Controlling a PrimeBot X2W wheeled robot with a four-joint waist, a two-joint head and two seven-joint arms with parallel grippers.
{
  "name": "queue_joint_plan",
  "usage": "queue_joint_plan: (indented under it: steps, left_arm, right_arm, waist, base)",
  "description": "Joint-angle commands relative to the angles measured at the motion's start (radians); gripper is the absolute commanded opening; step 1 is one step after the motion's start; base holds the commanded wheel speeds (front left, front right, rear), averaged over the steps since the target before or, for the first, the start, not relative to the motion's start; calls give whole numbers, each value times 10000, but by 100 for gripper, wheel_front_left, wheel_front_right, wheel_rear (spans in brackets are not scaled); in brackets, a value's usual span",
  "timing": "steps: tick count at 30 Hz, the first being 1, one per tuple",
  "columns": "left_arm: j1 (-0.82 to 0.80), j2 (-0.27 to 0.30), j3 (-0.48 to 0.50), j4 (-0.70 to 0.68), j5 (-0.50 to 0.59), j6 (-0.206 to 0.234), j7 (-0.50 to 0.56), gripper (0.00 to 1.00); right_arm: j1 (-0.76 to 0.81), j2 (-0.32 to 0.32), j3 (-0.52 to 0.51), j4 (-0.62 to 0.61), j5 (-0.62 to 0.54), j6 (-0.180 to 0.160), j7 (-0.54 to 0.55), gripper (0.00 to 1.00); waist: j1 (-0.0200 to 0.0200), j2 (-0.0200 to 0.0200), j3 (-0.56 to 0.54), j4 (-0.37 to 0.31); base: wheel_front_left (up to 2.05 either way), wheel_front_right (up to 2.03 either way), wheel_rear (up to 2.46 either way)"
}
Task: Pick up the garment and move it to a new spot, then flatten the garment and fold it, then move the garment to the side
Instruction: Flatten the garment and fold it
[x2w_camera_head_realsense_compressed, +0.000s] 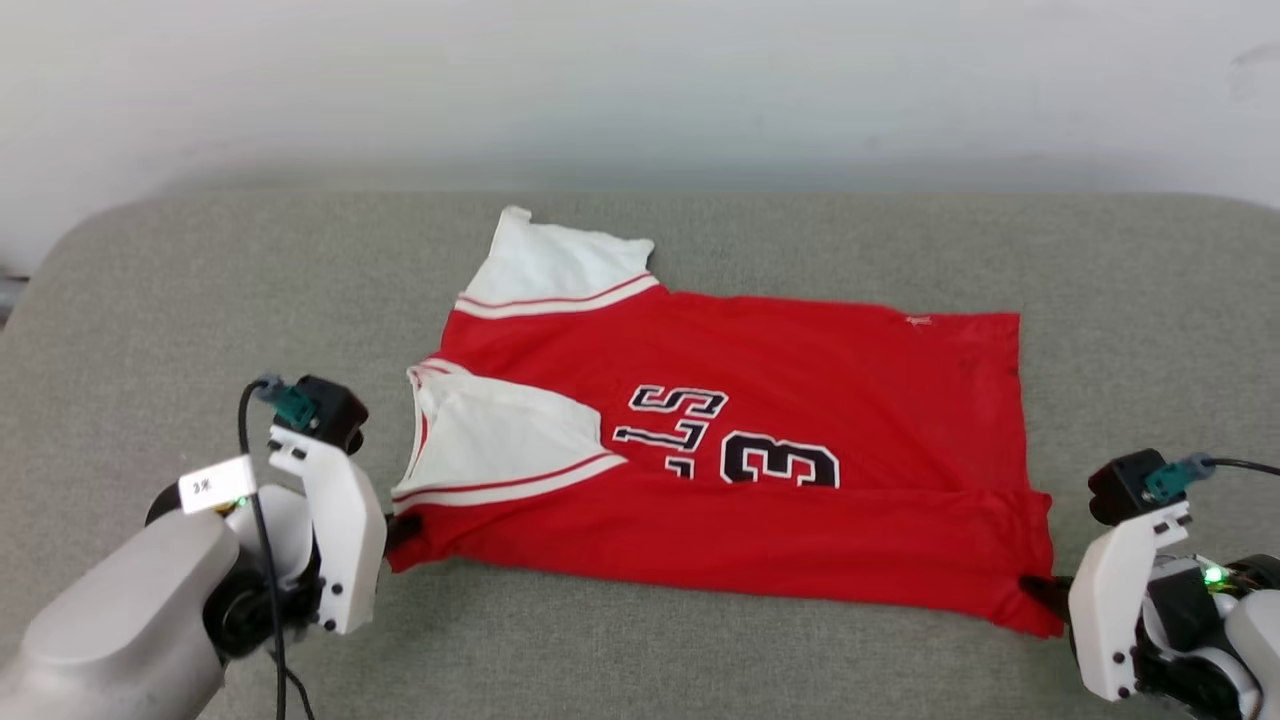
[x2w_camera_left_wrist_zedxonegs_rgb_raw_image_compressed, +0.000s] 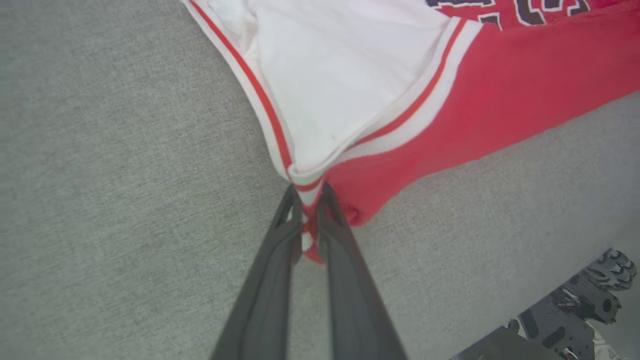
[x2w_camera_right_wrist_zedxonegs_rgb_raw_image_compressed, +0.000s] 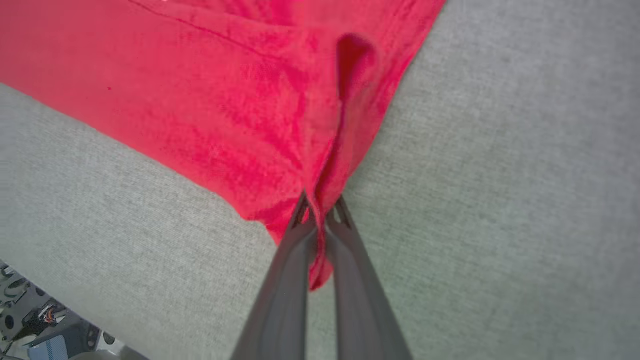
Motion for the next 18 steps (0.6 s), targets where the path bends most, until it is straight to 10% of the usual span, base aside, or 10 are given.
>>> queue_joint_plan:
  steps: [1,18]
  left_arm:
    - [358,195,19,-192,-135,20,-143,0]
    - [3092,1599,-227,-2797,-689,1048,-654,0]
  right_arm:
    - [272,-257,-70,-229,94,-10,-252,0]
    - [3149,-1756,-1510,-2543,572,-13,243,0]
  waist:
    - [0,0,-401,-86]
    - [0,0,-1175,-77]
  base:
    - [0,0,0]
    - [0,0,0]
